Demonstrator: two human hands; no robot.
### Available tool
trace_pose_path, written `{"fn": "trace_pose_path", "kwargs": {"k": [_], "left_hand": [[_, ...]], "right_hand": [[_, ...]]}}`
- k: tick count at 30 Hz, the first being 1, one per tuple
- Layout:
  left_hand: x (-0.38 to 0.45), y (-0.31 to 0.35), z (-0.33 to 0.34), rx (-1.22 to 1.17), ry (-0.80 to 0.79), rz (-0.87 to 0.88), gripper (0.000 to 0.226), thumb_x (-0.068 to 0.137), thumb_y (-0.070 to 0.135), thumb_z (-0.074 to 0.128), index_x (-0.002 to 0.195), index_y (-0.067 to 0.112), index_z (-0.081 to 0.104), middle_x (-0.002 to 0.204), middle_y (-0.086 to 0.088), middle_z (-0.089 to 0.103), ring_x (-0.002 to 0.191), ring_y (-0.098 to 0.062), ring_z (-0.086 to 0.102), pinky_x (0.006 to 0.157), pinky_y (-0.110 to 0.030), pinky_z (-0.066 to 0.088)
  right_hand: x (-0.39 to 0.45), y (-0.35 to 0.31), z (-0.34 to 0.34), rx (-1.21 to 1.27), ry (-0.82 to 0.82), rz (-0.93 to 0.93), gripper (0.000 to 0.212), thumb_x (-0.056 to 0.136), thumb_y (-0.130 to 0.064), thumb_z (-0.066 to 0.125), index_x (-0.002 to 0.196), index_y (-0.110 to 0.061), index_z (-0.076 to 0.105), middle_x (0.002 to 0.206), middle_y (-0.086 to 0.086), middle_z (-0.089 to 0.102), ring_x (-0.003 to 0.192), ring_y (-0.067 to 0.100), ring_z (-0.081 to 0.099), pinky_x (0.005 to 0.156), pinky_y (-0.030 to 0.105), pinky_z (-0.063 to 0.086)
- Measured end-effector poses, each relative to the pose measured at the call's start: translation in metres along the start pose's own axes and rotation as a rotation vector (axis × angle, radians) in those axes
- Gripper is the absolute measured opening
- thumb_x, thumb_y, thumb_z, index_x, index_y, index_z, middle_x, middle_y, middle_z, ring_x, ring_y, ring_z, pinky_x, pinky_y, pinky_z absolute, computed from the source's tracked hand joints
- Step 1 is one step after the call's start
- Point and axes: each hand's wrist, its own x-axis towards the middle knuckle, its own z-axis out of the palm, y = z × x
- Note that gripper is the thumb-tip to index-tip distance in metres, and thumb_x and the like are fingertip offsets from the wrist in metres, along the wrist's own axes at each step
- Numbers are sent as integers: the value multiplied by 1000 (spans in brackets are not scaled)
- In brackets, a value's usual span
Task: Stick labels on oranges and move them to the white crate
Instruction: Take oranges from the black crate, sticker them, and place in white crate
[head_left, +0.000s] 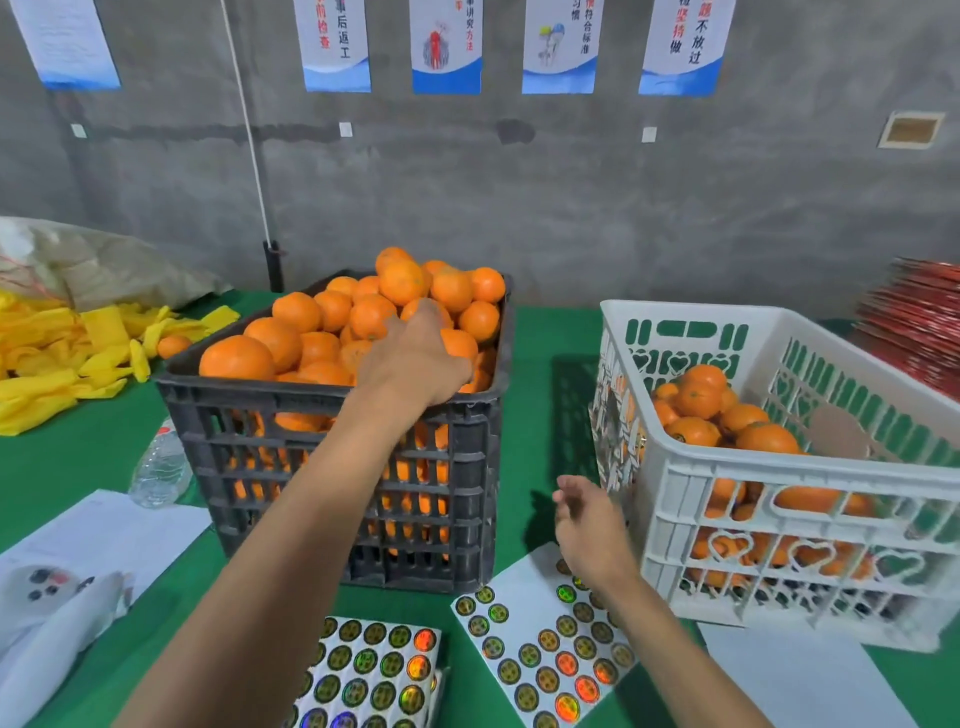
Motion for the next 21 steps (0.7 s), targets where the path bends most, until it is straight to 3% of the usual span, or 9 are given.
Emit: {"fn": "trace_pose_path", "kwargs": {"k": [2,4,8,10,15,21], "left_hand": [[4,5,2,39,-66,-7,50,80,39,72,120,27,45,122,-10,55,101,-36,58,68,-37,41],[7,6,4,46,-106,-9,52,80,39,71,123,27,45,118,-8,57,102,-34,58,69,-37,41],[9,4,4,22,-172,-25,55,79,38,73,126,29,46,105,-3,58,96,-31,58,66,-35,41],[9,2,3,5,-169,-30,56,78,38,74,126,30,45,101,-2,57,96,-32,58,69,-36,44],[3,-2,7,-15,-112,-25,53,80,39,70,125,31,43,116,-9,58,103,-37,58,85,-48,53],[0,-1,7,-3,-49,-25,54,80,43,70,126,33,43,114,-7,58,98,-36,58,71,-42,43]], "right_hand": [[-10,11,0,-253,-42,-49,28,100,-7,56,127,-5,62,127,11,60,113,28,63,104,41,49],[-25,22,1,-443,-79,-55,26,102,-22,56,123,-7,60,133,12,52,107,31,65,97,42,52],[-46,37,1,-678,-117,36,46,98,-57,52,110,-14,62,117,6,58,97,24,67,83,35,56],[-47,42,3,-684,-126,12,47,98,-59,50,106,-15,63,110,3,58,94,23,66,82,36,56],[-42,47,9,-612,-70,-92,40,98,-61,48,103,-24,63,101,-5,59,87,18,64,77,36,55],[-33,49,16,-626,2,-110,41,97,-62,49,109,-29,69,105,-8,65,87,16,65,73,32,54]]}}
